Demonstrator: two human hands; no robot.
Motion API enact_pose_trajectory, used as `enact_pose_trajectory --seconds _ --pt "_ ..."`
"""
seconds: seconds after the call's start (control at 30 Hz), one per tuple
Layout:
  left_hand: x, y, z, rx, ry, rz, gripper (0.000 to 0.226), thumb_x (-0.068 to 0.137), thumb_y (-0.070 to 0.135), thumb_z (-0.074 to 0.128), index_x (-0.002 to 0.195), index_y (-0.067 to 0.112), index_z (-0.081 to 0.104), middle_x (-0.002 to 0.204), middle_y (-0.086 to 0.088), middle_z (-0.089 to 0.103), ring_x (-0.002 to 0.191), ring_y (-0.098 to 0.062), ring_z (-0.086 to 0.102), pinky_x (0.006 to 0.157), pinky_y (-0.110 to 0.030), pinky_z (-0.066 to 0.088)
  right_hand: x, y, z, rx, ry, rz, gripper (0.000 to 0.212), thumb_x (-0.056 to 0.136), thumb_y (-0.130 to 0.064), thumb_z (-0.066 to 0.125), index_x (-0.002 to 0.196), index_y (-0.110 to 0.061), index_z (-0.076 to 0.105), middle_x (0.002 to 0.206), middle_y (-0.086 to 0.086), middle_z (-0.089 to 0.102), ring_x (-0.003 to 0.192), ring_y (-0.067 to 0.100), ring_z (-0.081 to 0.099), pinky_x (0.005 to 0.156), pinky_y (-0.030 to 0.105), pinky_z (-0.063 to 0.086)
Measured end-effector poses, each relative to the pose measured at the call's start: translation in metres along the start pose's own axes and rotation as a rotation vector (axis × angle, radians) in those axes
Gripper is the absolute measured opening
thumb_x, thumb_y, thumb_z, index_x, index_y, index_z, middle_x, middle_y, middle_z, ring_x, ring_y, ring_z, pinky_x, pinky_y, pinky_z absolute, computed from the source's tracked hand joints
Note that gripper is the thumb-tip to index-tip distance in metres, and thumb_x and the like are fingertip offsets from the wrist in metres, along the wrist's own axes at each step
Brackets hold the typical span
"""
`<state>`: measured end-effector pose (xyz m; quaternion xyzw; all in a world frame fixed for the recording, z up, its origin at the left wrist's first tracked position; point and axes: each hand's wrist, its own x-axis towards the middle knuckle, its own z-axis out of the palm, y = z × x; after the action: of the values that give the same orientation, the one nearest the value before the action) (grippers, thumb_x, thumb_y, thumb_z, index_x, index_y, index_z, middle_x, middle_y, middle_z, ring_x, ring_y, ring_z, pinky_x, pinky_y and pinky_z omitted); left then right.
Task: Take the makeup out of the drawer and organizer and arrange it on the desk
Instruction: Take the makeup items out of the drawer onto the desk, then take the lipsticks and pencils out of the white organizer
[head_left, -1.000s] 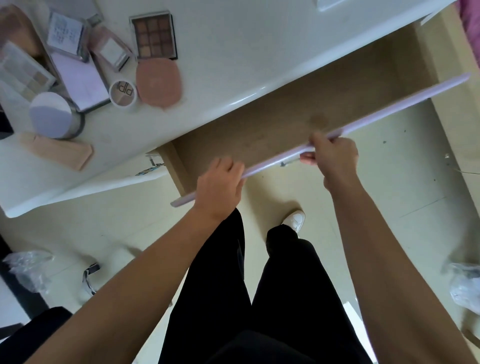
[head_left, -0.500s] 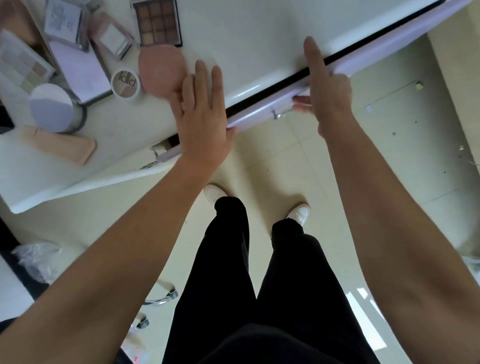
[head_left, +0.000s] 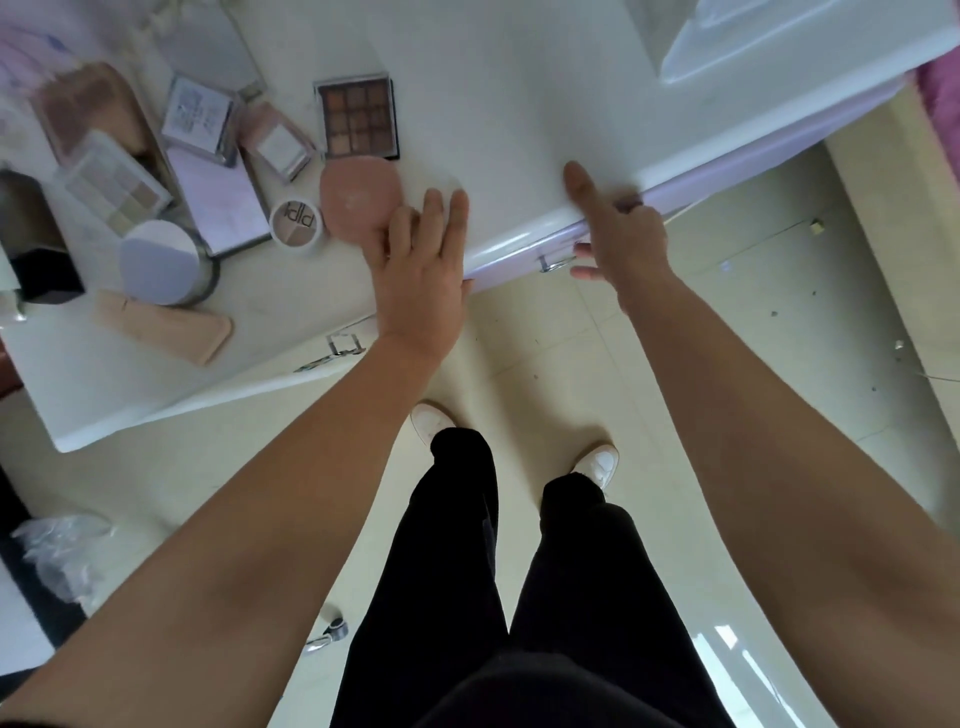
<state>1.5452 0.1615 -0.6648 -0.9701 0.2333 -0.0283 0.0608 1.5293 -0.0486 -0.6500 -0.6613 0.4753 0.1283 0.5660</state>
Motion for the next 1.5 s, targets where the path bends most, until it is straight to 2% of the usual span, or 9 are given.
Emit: enact_pose_trajectory --seconds 0.2,0.37,0.57,0.67,0.9,1.13,1.3,1.4,1.5 --pt "0.019 -0.008 -0.058 -0.233 -0.295 -0.005 0.060 0.083 0.049 0.063 0.131 0.014 0.052 0.126 -0.010 0.054 0.111 -0.032 0.054 0.094 -0.046 0.043 -0.026 -0.021 -0.018 -0.173 -0.033 -0.010 0.081 0.078 -0.071 0.063 0.136 -0.014 0.049 0.125 0.005 0.061 0.106 0.027 0.062 0.085 0.044 0.060" --pt "0.030 -0.030 -0.125 -0.343 -0.045 0.066 0.055 0.091 0.046 0.049 0.134 0.010 0.052 0.120 -0.010 0.066 0.103 -0.035 0.063 0.085 -0.046 0.048 -0.080 -0.056 -0.051 -0.288 0.179 -0.201 0.091 0.093 -0.055 0.057 0.158 -0.011 0.010 0.160 0.018 0.024 0.147 0.032 0.026 0.117 0.044 0.026" --pt "0.068 -0.024 -0.218 -0.675 -0.004 -0.042 0.069 0.098 0.055 0.038 0.155 0.022 0.018 0.162 -0.006 0.020 0.145 -0.027 0.026 0.113 -0.047 0.028 -0.127 -0.107 -0.103 -0.224 0.315 -0.301 0.081 0.097 -0.051 0.051 0.158 -0.019 0.009 0.163 0.009 0.019 0.148 0.029 0.024 0.116 0.045 0.026" --pt "0.084 -0.004 -0.252 -0.908 -0.018 -0.046 0.071 0.099 0.047 0.045 0.156 0.017 0.015 0.162 -0.004 0.019 0.149 -0.019 0.018 0.118 -0.037 0.018 -0.136 -0.120 -0.130 -0.160 0.377 -0.329 0.077 0.097 -0.048 0.052 0.158 -0.019 0.015 0.162 0.009 0.021 0.147 0.029 0.026 0.116 0.046 0.026" --pt "0.119 0.049 -0.271 -1.126 -0.185 -0.122 0.079 0.094 0.055 0.049 0.156 0.022 0.012 0.160 -0.002 0.026 0.141 -0.019 0.037 0.114 -0.040 0.033 -0.102 -0.133 -0.187 -0.027 0.386 -0.345 0.074 0.094 -0.044 0.059 0.154 -0.018 0.024 0.157 0.011 0.032 0.144 0.032 0.032 0.117 0.049 0.029" --pt "0.164 0.119 -0.265 -1.262 -0.238 -0.438 0.082 0.092 0.065 0.044 0.156 0.024 0.013 0.161 -0.003 0.024 0.143 -0.024 0.033 0.117 -0.045 0.030 -0.021 -0.174 -0.248 0.086 0.256 -0.359 0.095 0.068 -0.075 0.052 0.143 -0.019 0.039 0.141 0.010 0.051 0.128 0.031 0.050 0.106 0.055 0.042" --pt "0.183 0.171 -0.259 -1.250 -0.131 -0.669 0.050 0.098 0.046 0.048 0.139 0.021 0.040 0.133 -0.004 0.058 0.115 -0.026 0.058 0.101 -0.046 0.046 0.039 -0.189 -0.278 0.134 0.135 -0.427 0.095 0.064 -0.094 0.050 0.132 -0.028 0.046 0.131 0.003 0.057 0.120 0.027 0.054 0.105 0.059 0.043" --pt "0.186 0.180 -0.253 -1.187 -0.056 -0.757 0.027 0.100 0.027 0.045 0.127 0.023 0.048 0.109 0.001 0.065 0.099 -0.027 0.062 0.090 -0.044 0.051 0.056 -0.196 -0.279 0.104 -0.034 -0.487 0.088 0.072 -0.089 0.051 0.144 -0.038 0.039 0.144 -0.006 0.052 0.133 0.020 0.049 0.112 0.052 0.039" --pt "0.191 0.174 -0.253 -1.174 -0.062 -0.758 0.018 0.100 0.022 0.045 0.117 0.026 0.051 0.094 0.006 0.062 0.086 -0.019 0.061 0.079 -0.040 0.049 0.057 -0.199 -0.271 0.077 -0.036 -0.548 0.065 0.081 -0.074 0.055 0.136 -0.040 0.048 0.130 -0.010 0.060 0.123 0.016 0.056 0.107 0.047 0.046"
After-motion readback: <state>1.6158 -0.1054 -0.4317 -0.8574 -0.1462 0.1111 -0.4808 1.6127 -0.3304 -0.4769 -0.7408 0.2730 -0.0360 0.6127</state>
